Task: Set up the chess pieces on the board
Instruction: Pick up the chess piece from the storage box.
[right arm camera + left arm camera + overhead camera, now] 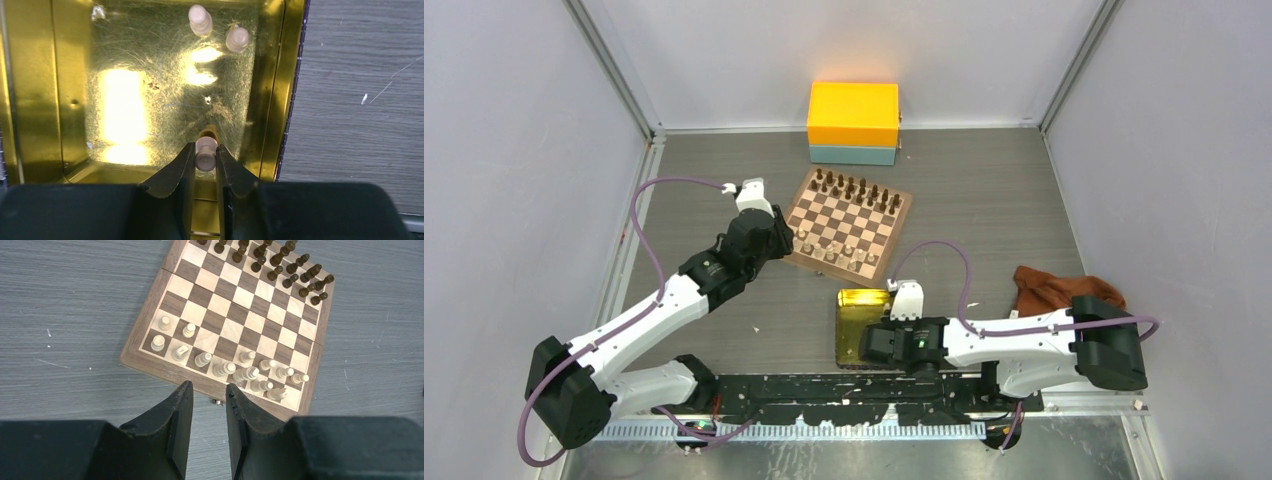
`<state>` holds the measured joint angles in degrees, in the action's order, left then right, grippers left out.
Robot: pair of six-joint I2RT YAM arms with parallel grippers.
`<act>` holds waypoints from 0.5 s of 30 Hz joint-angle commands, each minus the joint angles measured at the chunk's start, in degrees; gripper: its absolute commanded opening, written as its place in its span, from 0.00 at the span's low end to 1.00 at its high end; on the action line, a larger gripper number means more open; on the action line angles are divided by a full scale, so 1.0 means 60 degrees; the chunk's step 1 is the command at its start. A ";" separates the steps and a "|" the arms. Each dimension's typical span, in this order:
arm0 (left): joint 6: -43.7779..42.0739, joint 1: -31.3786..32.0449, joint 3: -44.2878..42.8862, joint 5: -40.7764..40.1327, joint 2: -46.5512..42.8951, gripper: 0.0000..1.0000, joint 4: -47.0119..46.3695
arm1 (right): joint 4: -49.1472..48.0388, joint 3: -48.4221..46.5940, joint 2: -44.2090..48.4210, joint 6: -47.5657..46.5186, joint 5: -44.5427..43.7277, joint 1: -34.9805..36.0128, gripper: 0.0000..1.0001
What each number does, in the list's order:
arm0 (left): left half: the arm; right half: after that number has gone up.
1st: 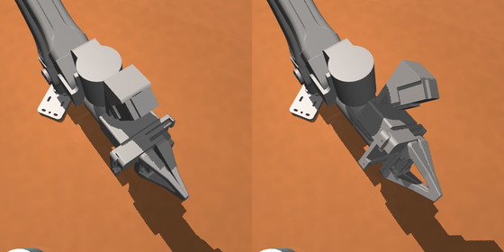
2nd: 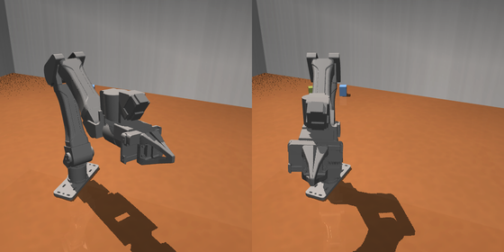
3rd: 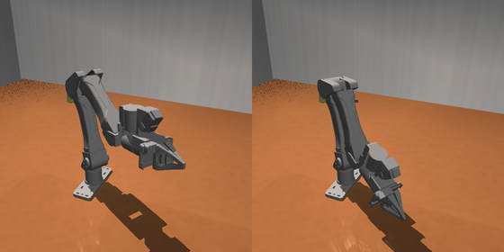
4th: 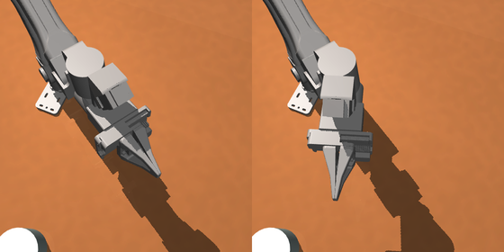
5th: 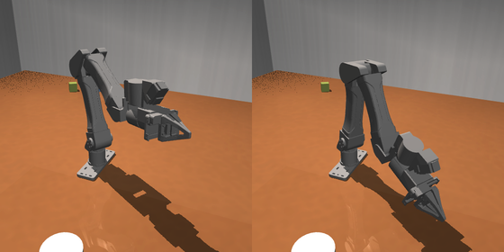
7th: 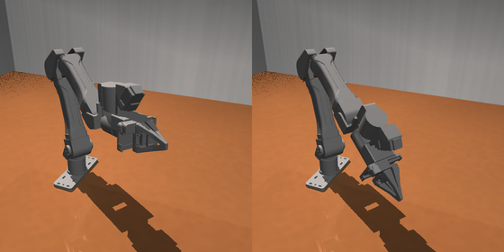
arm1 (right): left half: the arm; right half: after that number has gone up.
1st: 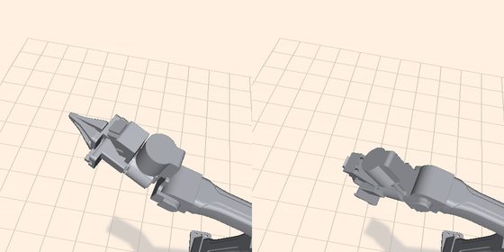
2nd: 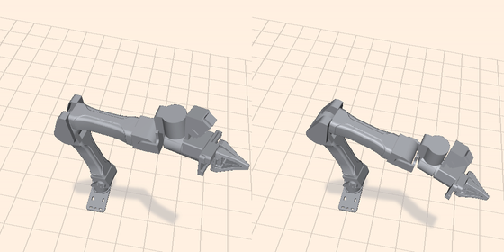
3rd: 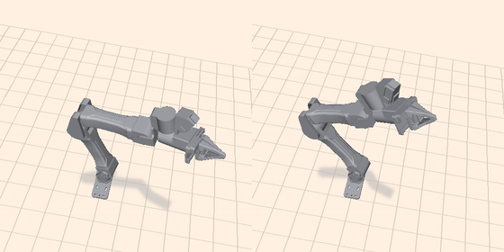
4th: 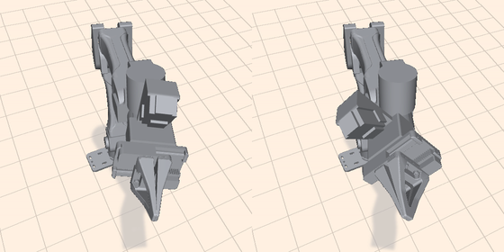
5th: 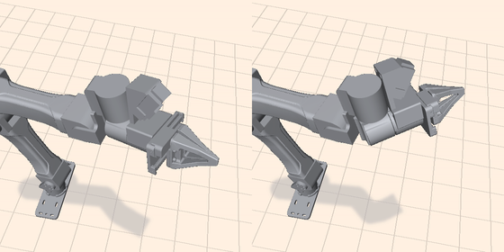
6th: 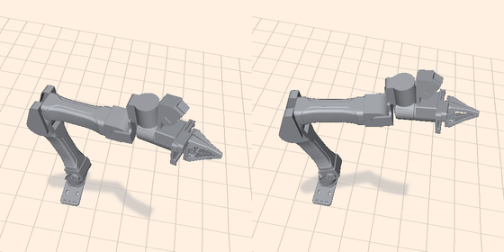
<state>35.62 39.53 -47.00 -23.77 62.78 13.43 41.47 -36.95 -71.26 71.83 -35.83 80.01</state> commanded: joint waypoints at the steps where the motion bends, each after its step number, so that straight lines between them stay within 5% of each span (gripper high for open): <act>1: 0.0070 0.0034 -0.0034 -0.0023 -0.0164 0.32 -0.0510 | 0.0361 -0.0672 0.0222 -0.0311 -0.0712 -0.0034 0.04; 15: 0.0093 0.0033 0.0026 -0.0052 -0.0239 0.32 -0.0466 | 0.1030 -0.1966 0.0230 -0.1504 -0.1189 -0.0236 0.04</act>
<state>35.62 39.53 -46.98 -23.77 62.76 13.47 45.74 -44.05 -70.76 66.08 -39.13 79.85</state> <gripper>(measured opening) 0.319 0.246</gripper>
